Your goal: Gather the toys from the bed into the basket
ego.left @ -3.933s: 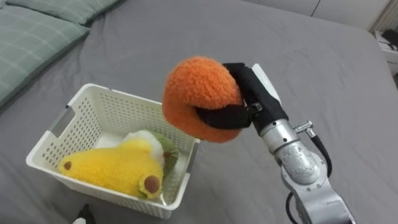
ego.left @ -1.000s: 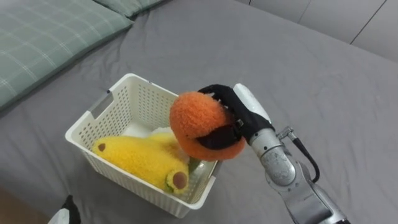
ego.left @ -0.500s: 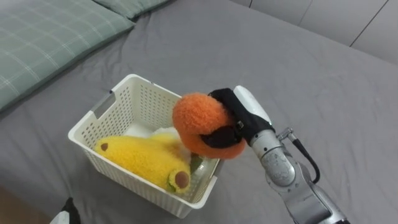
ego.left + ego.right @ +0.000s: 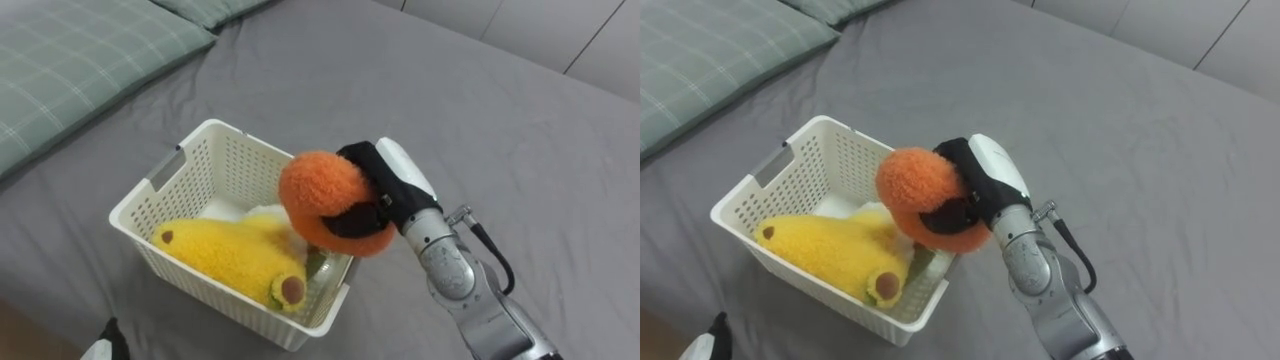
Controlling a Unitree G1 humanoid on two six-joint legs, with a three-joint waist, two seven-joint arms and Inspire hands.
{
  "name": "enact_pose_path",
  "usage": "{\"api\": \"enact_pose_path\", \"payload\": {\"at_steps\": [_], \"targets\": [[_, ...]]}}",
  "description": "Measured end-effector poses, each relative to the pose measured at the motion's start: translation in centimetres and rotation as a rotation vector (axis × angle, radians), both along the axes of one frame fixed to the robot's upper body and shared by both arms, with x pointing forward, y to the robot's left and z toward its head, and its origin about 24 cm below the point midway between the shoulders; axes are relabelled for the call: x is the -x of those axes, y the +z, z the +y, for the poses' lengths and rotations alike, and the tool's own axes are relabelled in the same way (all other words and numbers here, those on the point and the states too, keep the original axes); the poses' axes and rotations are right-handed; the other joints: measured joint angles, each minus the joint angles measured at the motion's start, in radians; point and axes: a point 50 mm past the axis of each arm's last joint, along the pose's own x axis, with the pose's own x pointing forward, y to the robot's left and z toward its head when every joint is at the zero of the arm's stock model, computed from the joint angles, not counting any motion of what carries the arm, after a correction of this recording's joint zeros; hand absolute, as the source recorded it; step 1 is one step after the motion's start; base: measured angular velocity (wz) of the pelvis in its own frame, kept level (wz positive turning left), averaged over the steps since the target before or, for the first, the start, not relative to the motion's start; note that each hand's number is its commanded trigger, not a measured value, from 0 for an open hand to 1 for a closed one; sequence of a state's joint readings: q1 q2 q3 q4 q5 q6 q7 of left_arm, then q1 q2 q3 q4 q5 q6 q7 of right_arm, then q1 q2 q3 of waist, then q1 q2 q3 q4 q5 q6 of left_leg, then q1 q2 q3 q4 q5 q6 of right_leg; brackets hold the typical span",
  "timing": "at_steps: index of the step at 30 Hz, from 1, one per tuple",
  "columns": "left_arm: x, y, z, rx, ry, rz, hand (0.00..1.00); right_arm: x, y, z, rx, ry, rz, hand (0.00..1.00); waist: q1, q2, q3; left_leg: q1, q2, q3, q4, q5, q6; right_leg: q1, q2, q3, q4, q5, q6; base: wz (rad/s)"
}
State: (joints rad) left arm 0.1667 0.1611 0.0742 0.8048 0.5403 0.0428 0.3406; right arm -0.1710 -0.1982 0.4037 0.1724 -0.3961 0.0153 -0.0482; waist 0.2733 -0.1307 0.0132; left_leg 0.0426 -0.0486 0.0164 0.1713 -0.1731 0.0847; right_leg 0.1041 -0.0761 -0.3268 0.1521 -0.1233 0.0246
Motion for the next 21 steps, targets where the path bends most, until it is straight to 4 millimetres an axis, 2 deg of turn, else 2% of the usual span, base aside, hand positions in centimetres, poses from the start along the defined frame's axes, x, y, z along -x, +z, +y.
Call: {"api": "enact_pose_path", "payload": {"at_steps": [10,15,21], "targets": [[-0.1,0.0,0.0,0.0,-0.001,-0.009,0.0,-0.4,0.5,-1.0,-0.053,-0.048,-0.004,0.0,-0.005,-0.004,-0.0028,0.003,0.0,0.005,0.0,0.0,0.0,0.0,-0.001,0.002,0.0,0.001,0.001,0.0],[-0.2,0.1,-0.1,0.004,-0.007,-0.02,0.0,-0.7,1.6,-1.5,-0.081,-0.066,-0.054,0.0,-0.025,-0.003,-0.0022,0.004,0.0,0.007,0.0,0.0,0.0,0.0,-0.001,0.006,0.0,0.001,0.002,-0.01],[-0.7,0.3,-0.3,0.012,-0.02,-0.051,0.0,-0.9,2.1,-2.1,-0.095,-0.089,-0.088,0.0,-0.029,0.0,0.0001,0.004,0.0,0.009,-0.001,0.0,0.0,-0.002,-0.006,0.01,0.0,0.001,0.002,-0.01]]}}
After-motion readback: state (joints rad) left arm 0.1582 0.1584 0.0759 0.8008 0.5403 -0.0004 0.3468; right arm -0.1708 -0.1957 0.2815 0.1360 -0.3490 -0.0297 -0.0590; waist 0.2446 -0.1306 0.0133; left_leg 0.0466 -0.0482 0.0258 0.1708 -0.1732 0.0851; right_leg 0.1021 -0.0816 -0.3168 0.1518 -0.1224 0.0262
